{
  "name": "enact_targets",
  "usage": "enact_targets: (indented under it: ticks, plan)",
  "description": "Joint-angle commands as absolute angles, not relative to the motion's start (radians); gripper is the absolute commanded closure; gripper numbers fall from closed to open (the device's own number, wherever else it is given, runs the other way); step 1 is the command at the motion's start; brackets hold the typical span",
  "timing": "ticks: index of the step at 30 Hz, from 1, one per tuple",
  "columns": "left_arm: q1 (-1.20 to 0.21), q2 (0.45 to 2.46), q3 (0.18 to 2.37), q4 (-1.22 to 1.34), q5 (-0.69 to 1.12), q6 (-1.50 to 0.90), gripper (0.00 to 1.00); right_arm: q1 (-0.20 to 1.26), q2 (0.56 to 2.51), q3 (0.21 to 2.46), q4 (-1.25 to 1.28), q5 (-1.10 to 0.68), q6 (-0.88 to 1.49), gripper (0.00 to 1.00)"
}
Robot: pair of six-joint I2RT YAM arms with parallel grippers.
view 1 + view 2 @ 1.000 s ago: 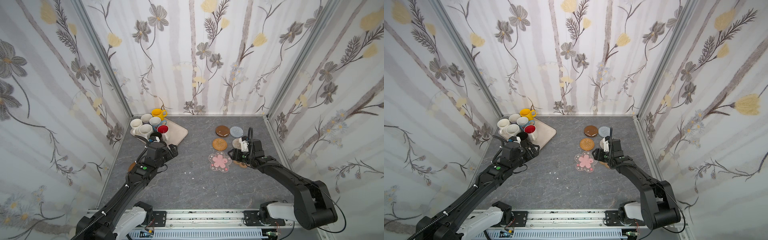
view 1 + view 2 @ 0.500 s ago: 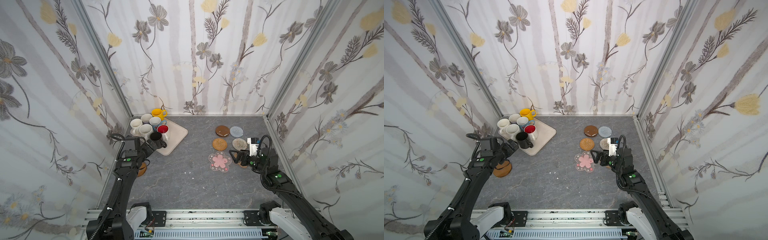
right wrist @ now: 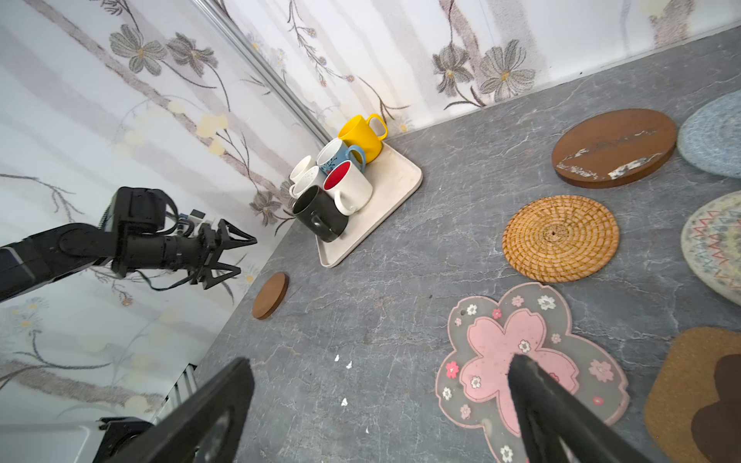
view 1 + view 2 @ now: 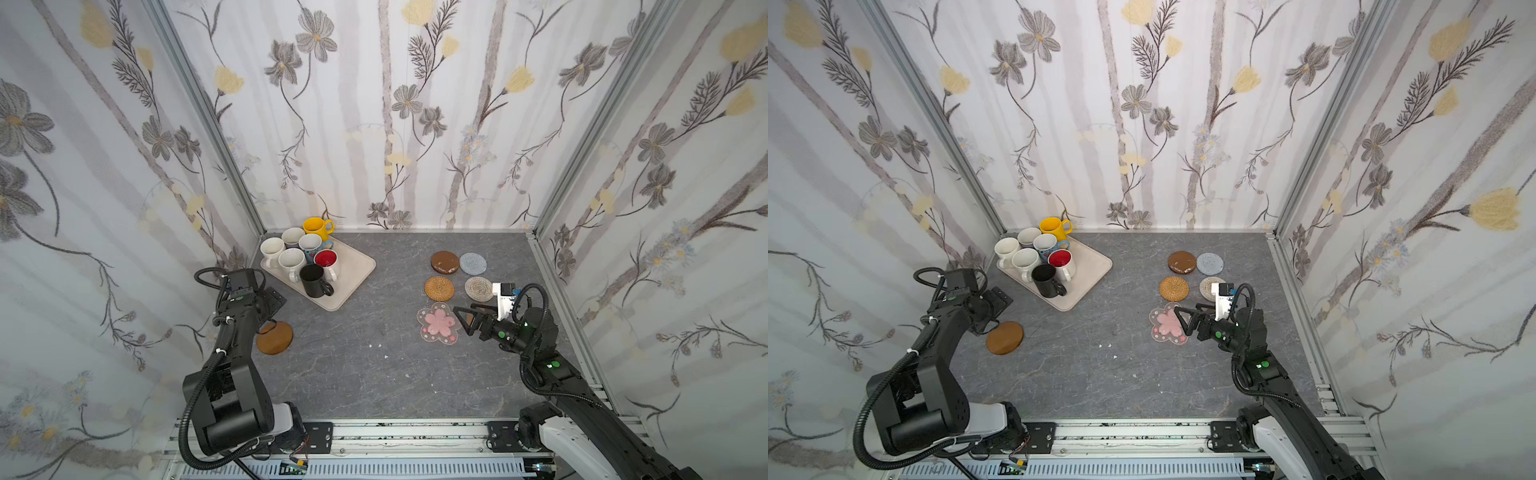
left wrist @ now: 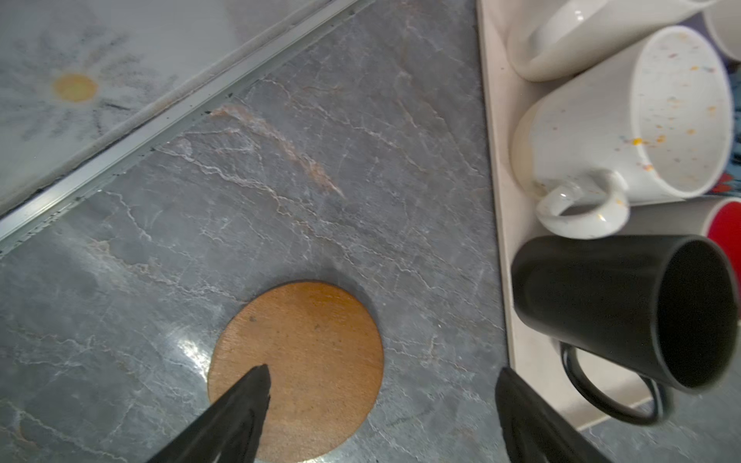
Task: Place cups on coasters
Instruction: Move the coaster to the center of the table.
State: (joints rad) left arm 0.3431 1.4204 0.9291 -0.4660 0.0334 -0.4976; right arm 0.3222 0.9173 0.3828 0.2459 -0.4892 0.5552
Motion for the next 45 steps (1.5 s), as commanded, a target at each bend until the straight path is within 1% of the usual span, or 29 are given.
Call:
enact_targets:
  ticks: [1,6,10,16,23,33,38,45]
  plan:
    - [0.344,1.511,0.973,-0.462,-0.032,-0.494,0.09,0.356,0.93,0.392,0.299,-0.485,0.559,0.0]
    - [0.345,1.634,1.04,-0.458,-0.117,-0.494,0.09,0.38,0.94,0.408,0.262,-0.445,0.537,0.0]
    - [0.347,1.7,1.045,-0.454,-0.17,-0.489,0.09,0.384,0.94,0.417,0.248,-0.423,0.528,0.0]
    - [0.345,1.733,0.974,-0.382,-0.123,-0.528,0.12,0.384,0.943,0.423,0.235,-0.408,0.521,0.0]
    - [0.326,1.7,0.886,-0.329,-0.087,-0.556,0.14,0.385,0.943,0.421,0.236,-0.402,0.523,0.0]
    - [0.246,1.596,0.775,-0.307,-0.048,-0.662,0.15,0.384,0.922,0.412,0.239,-0.391,0.525,0.0]
    - [0.167,1.526,0.722,-0.304,-0.024,-0.719,0.15,0.384,0.903,0.402,0.242,-0.374,0.529,0.0]
    - [0.017,1.496,0.686,-0.305,0.005,-0.782,0.16,0.381,0.876,0.399,0.229,-0.352,0.524,0.0]
